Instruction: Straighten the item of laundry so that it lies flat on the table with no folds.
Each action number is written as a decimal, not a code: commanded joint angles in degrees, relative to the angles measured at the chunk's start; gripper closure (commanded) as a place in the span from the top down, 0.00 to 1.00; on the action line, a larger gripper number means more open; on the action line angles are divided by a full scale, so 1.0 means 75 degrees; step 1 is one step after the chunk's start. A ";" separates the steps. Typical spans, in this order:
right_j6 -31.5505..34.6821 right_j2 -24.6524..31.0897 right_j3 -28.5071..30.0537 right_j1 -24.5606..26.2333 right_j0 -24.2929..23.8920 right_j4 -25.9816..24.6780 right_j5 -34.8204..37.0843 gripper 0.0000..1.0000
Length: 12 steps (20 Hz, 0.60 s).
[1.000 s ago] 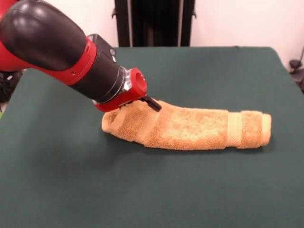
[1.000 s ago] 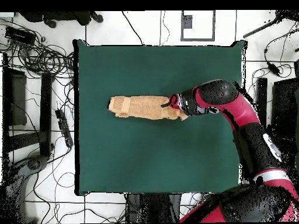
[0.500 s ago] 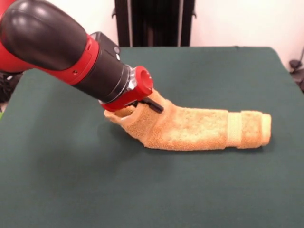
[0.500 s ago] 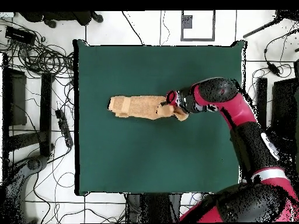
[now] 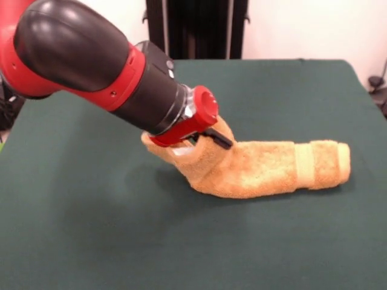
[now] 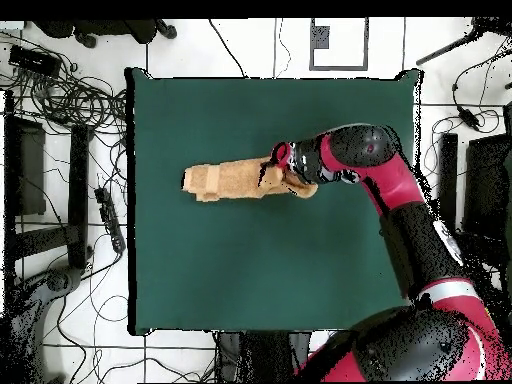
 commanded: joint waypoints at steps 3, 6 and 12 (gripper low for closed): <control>0.2676 0.0665 0.1293 -0.0566 0.0590 0.1606 -0.1668 0.00; 0.3368 0.0784 0.1695 -0.0726 0.0611 0.2466 -0.2054 0.00; 0.3930 0.0694 0.2219 -0.1132 0.0709 0.3661 -0.2096 0.00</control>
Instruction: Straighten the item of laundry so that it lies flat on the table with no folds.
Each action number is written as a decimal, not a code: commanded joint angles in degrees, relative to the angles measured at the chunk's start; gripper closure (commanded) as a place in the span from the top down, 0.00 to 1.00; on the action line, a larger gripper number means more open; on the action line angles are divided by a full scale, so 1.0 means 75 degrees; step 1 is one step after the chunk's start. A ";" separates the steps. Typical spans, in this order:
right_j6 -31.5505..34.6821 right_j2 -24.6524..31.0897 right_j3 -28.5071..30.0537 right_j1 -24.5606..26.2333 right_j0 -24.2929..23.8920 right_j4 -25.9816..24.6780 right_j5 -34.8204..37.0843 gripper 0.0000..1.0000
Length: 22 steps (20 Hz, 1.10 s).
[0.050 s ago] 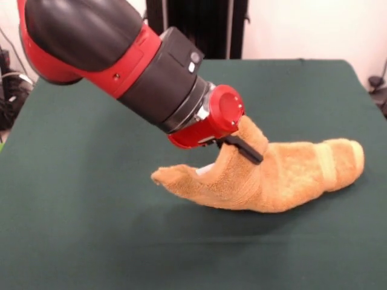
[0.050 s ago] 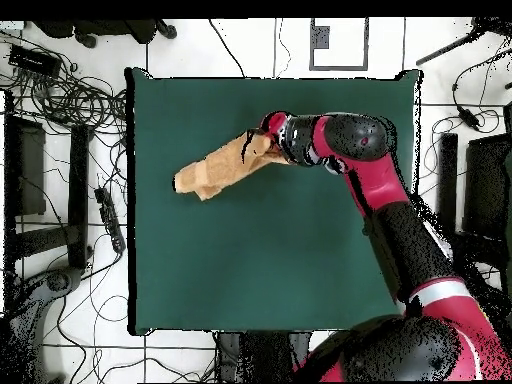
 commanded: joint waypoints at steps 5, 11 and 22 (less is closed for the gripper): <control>0.2980 0.0333 0.1126 -0.0590 0.0596 0.1466 0.0031 0.00; 0.2662 0.0195 0.1117 -0.0536 0.0601 0.1322 -0.0058 0.00; 0.1280 -0.1160 -0.0099 -0.0483 0.1166 -0.1242 0.1620 0.00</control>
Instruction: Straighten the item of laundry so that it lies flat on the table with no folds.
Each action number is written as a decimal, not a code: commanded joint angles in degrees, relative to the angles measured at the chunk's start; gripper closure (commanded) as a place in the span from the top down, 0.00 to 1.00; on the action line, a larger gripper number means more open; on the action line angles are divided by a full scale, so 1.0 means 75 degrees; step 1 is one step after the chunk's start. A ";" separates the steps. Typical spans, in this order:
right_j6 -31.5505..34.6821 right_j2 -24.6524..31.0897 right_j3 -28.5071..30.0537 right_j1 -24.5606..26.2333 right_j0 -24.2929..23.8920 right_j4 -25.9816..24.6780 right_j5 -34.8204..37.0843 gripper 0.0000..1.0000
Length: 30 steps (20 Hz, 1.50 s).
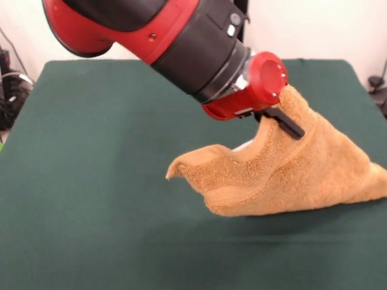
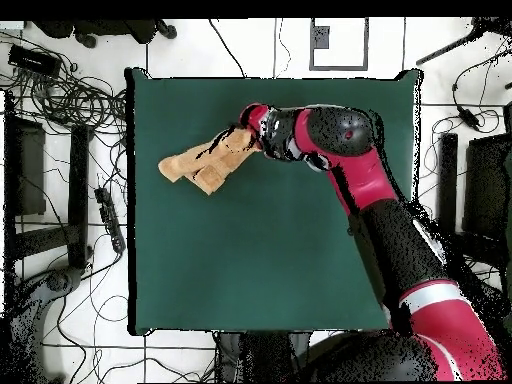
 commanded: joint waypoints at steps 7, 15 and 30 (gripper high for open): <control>0.0285 -0.1247 -0.0305 -0.0194 0.0574 -0.3032 0.3055 0.00; -0.0078 -0.1275 -0.0380 -0.0159 0.0326 -0.4074 0.4206 0.00; -0.1121 -0.0995 -0.0125 -0.0726 -0.0215 -0.5899 0.5790 0.00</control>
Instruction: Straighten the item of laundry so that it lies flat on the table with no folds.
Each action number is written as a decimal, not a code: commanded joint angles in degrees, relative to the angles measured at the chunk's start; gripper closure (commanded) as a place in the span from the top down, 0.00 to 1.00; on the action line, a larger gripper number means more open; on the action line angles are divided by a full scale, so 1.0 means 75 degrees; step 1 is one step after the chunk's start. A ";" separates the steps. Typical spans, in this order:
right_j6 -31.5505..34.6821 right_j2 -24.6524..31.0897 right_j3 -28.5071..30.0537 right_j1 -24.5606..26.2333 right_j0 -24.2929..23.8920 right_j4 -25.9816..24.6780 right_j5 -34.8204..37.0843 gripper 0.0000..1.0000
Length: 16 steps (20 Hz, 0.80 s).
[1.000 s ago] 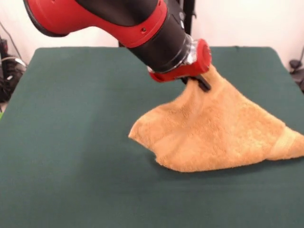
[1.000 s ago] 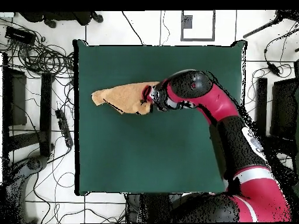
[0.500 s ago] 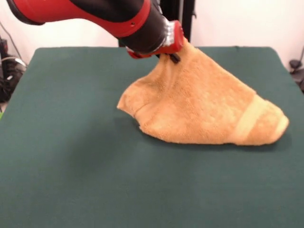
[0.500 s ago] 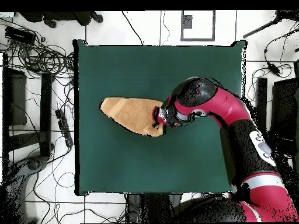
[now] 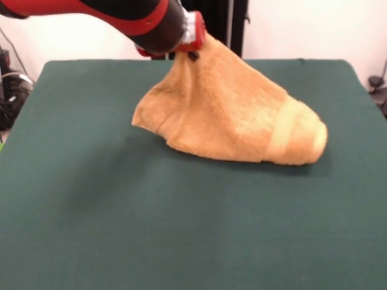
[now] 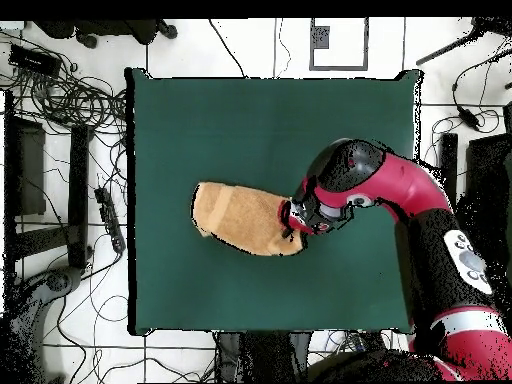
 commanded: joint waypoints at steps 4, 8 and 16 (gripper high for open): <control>-0.1322 0.0232 0.0337 -0.0236 -0.0211 -0.1275 0.1041 0.00; -0.1610 0.0383 0.0233 -0.0225 -0.0309 -0.1724 0.1353 0.00; -0.1328 0.0502 -0.0314 0.0461 -0.0308 -0.2842 -0.0616 0.00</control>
